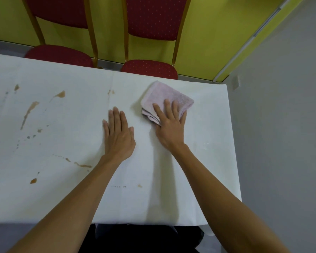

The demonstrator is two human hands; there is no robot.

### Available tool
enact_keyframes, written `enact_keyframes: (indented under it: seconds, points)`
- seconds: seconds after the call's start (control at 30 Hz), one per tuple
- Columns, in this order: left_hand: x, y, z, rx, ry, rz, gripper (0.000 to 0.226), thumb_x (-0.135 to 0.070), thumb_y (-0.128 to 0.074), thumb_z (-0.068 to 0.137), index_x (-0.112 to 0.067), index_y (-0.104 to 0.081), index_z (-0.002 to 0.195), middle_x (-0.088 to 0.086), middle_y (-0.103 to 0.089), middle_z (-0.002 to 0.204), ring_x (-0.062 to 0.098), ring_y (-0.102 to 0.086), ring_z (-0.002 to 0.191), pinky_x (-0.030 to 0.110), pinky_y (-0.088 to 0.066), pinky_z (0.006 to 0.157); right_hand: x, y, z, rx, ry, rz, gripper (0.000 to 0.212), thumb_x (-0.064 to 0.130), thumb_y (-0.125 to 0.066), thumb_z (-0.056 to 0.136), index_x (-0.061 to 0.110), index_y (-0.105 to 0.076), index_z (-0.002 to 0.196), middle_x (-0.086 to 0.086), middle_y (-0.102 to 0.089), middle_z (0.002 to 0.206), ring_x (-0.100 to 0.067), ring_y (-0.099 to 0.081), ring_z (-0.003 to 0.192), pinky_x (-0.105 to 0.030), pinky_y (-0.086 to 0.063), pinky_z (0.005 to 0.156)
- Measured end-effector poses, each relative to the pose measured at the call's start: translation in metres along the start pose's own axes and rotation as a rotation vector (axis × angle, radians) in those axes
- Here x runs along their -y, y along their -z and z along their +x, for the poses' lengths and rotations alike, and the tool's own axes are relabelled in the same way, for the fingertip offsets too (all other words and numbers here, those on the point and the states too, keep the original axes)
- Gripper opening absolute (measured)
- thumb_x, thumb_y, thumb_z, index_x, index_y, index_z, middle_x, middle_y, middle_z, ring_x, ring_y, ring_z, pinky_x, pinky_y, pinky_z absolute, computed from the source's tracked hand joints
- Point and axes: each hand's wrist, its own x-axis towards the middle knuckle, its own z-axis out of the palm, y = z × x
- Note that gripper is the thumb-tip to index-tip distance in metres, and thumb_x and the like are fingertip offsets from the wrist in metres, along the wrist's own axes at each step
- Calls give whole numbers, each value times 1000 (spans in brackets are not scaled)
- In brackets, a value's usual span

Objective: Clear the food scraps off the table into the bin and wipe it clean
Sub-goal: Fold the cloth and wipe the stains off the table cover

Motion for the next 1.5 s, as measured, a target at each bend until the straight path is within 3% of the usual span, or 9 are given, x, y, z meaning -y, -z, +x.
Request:
enact_keyframes:
  seconds: [0.13, 0.37, 0.63, 0.83, 1.0, 1.13, 1.23, 1.37, 1.5]
  points:
    - [6, -2, -2, 1, -27, 14, 64, -34, -18, 104, -1, -1, 156, 16, 11, 164, 29, 12, 153, 50, 1, 124, -38, 7, -20, -50, 102, 57, 65, 7, -39, 86, 22, -43, 149, -7, -31, 160, -31, -17, 151, -58, -13, 119]
    - [5, 0, -2, 29, -18, 19, 64, -36, -15, 104, -3, 4, 156, 15, 17, 164, 28, 17, 152, 48, 5, 123, -36, 17, 42, -83, -266, 34, 64, 8, -49, 87, 24, -37, 148, -6, -26, 161, -32, -13, 150, -64, -11, 115]
    - [7, 1, 0, 37, -34, 19, 65, -36, -19, 105, -3, 3, 156, 15, 15, 164, 28, 15, 152, 48, 5, 123, 5, 6, 12, -27, 219, 151, 62, -9, -45, 87, 12, -45, 145, -10, -38, 156, -28, -23, 150, -50, -11, 120]
    - [7, 1, -1, 49, -32, 20, 64, -36, -16, 105, -3, 5, 156, 14, 17, 164, 28, 16, 152, 47, 6, 123, -98, 40, 10, -122, -172, 43, 61, -12, -42, 81, 12, -47, 137, -13, -48, 147, -32, -35, 141, -56, -24, 116]
    - [4, 0, -1, 49, -31, 6, 64, -34, -18, 105, -2, 2, 156, 16, 13, 164, 29, 14, 152, 49, 5, 123, -54, 25, -17, -168, -206, 41, 50, 2, -39, 80, 4, -56, 127, -20, -57, 133, -38, -48, 128, -54, -28, 109]
    - [6, 1, -1, 60, -26, 18, 64, -34, -20, 105, -1, 0, 156, 16, 11, 164, 30, 13, 153, 50, 3, 123, -19, 11, -45, -131, 41, 48, 57, -5, -44, 77, 13, -54, 130, -10, -56, 137, -30, -44, 135, -50, -3, 120]
    - [4, 4, -1, 91, -27, 35, 64, -35, -18, 105, -2, 4, 156, 16, 15, 164, 29, 16, 152, 49, 5, 123, -54, 25, -57, -196, -85, 52, 54, 0, -37, 85, 16, -50, 135, -8, -58, 139, -27, -49, 133, -39, 10, 122]
    - [-3, 9, -1, 141, 26, 43, 65, -32, -19, 105, -1, 8, 156, 16, 19, 163, 30, 20, 151, 51, 6, 123, -64, 18, -82, -264, -322, 109, 61, -7, -34, 76, 4, -55, 132, -18, -57, 138, -36, -46, 135, -44, -13, 121]
    - [-26, 13, -10, 126, -12, -40, 72, -16, -34, 99, -1, 9, 156, 14, 17, 164, 29, 17, 152, 53, 7, 122, -19, 1, -115, -217, -55, 169, 55, -9, -40, 78, 1, -60, 128, -18, -60, 135, -35, -47, 134, -48, -27, 116]
